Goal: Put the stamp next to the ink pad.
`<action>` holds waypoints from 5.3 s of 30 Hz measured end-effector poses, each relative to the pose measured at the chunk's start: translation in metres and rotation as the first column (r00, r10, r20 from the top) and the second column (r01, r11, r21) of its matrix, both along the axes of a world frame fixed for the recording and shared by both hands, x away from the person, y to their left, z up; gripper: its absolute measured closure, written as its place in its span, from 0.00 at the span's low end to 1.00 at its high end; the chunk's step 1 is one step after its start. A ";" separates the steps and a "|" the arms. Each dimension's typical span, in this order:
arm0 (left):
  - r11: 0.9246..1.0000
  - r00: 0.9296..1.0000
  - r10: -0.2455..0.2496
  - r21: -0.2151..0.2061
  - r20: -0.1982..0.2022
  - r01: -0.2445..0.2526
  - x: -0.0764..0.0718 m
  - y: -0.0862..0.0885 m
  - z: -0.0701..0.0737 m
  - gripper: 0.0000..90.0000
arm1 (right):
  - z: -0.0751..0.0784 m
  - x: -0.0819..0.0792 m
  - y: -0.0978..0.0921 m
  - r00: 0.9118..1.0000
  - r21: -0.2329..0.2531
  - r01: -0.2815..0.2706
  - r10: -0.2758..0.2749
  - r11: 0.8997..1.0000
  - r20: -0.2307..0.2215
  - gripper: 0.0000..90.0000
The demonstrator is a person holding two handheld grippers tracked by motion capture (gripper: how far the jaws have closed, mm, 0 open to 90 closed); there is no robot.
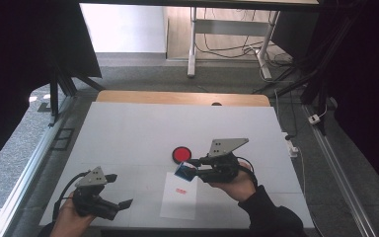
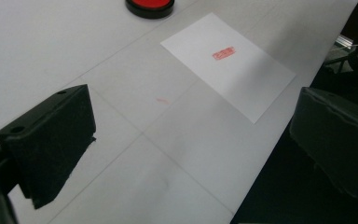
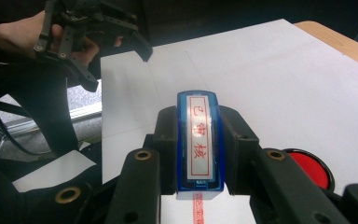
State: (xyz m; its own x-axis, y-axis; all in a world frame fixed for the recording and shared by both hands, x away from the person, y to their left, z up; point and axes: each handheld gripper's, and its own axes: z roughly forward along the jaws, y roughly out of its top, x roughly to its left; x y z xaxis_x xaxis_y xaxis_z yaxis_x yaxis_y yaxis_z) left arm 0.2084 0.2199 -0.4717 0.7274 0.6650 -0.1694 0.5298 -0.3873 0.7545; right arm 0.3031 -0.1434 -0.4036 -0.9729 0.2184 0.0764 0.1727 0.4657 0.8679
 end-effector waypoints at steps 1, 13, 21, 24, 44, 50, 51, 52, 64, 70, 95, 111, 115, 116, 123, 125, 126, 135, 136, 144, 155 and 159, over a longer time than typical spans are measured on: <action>1.000 1.000 0.004 -0.005 -0.004 -0.004 -0.001 0.002 -0.001 0.00 | 0.000 0.000 0.000 1.000 -0.003 0.003 -0.003 1.000 -0.001 0.79; 0.999 0.999 0.044 0.006 -0.017 -0.044 -0.011 0.015 -0.005 0.00 | -0.004 0.002 -0.006 0.999 -0.033 0.047 -0.047 0.998 0.019 0.79; 0.997 0.997 0.082 0.014 -0.012 -0.082 -0.013 0.020 -0.004 0.00 | -0.006 0.004 -0.013 0.996 -0.048 0.083 -0.082 0.995 0.022 0.79; 0.995 0.996 0.088 0.036 -0.009 -0.088 -0.014 0.020 -0.004 0.00 | -0.006 0.005 -0.017 0.995 -0.045 0.097 -0.096 0.994 0.020 0.79; 0.992 0.994 0.109 0.060 -0.018 -0.108 -0.014 0.020 -0.004 0.00 | -0.019 0.022 -0.052 0.967 -0.102 0.254 -0.251 0.962 0.039 0.79; 0.992 0.994 0.111 0.061 -0.021 -0.109 -0.014 0.020 -0.004 0.00 | -0.024 0.026 -0.062 0.955 -0.122 0.297 -0.293 0.947 0.051 0.79; 0.992 0.994 0.110 0.064 -0.021 -0.108 -0.014 0.020 -0.004 0.00 | -0.025 0.027 -0.063 0.953 -0.120 0.304 -0.300 0.945 0.052 0.79; 0.992 0.994 0.110 0.065 -0.021 -0.108 -0.014 0.020 -0.004 0.00 | -0.026 0.028 -0.065 0.950 -0.127 0.311 -0.306 0.942 0.054 0.79; 0.991 0.994 0.109 0.076 -0.023 -0.107 -0.014 0.018 -0.005 0.00 | -0.037 0.040 -0.081 0.916 -0.177 0.401 -0.392 0.899 0.086 0.79; 0.991 0.994 0.107 0.079 -0.024 -0.105 -0.014 0.018 -0.005 0.00 | -0.048 0.048 -0.084 0.899 -0.234 0.438 -0.421 0.868 0.123 0.79; 0.990 0.994 0.107 0.090 -0.025 -0.104 -0.013 0.017 -0.005 0.01 | -0.077 0.065 -0.087 0.900 -0.322 0.432 -0.425 0.842 0.096 0.79; 0.990 0.994 0.107 0.091 -0.026 -0.104 -0.013 0.017 -0.005 0.01 | -0.078 0.067 -0.089 0.892 -0.315 0.443 -0.447 0.839 0.064 0.71; 0.990 0.994 0.108 0.089 -0.026 -0.105 -0.013 0.017 -0.005 0.01 | -0.075 0.065 -0.089 0.885 -0.295 0.457 -0.461 0.839 0.061 0.67; 0.991 0.994 0.109 0.087 -0.027 -0.107 -0.013 0.017 -0.005 0.01 | -0.074 0.065 -0.090 0.884 -0.291 0.460 -0.462 0.839 0.063 0.65; 0.991 0.993 0.113 0.081 -0.030 -0.110 -0.013 0.018 -0.005 0.01 | -0.064 0.061 -0.090 0.875 -0.255 0.479 -0.482 0.840 0.054 0.50; 0.991 0.993 0.113 0.081 -0.030 -0.110 -0.013 0.018 -0.005 0.01 | -0.062 0.060 -0.090 0.869 -0.249 0.488 -0.492 0.837 0.050 0.44; 0.991 0.993 0.113 0.081 -0.030 -0.110 -0.013 0.018 -0.005 0.01 | -0.061 0.060 -0.090 0.867 -0.244 0.492 -0.496 0.836 0.048 0.41; 0.991 0.993 0.115 0.078 -0.030 -0.112 -0.013 0.019 -0.005 0.01 | -0.056 0.050 -0.086 0.866 -0.231 0.492 -0.500 0.839 0.029 0.24; 0.991 0.993 0.115 0.079 -0.029 -0.112 -0.013 0.019 -0.005 0.01 | -0.056 0.048 -0.087 0.866 -0.231 0.491 -0.499 0.840 0.028 0.23; 0.991 0.993 0.116 0.078 -0.030 -0.113 -0.013 0.019 -0.005 0.01 | -0.051 0.036 -0.089 0.863 -0.216 0.495 -0.505 0.842 0.010 0.16; 0.990 0.993 0.117 0.077 -0.030 -0.115 -0.013 0.019 -0.005 0.01 | -0.040 0.013 -0.099 0.860 -0.175 0.504 -0.510 0.846 0.009 0.09; 0.990 0.992 0.119 0.076 -0.031 -0.117 -0.013 0.019 -0.005 0.01 | -0.039 0.005 -0.105 0.855 -0.174 0.511 -0.518 0.842 0.005 0.06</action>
State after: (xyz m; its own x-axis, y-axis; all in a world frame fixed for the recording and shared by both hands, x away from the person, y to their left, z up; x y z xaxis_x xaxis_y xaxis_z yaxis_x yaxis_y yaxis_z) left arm 0.1952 0.2391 -0.4769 0.6377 0.7573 -0.1409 0.6007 -0.3744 0.7064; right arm 0.3086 -0.2489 -0.4430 -0.7137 0.6997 0.0319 0.4602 0.4341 0.7744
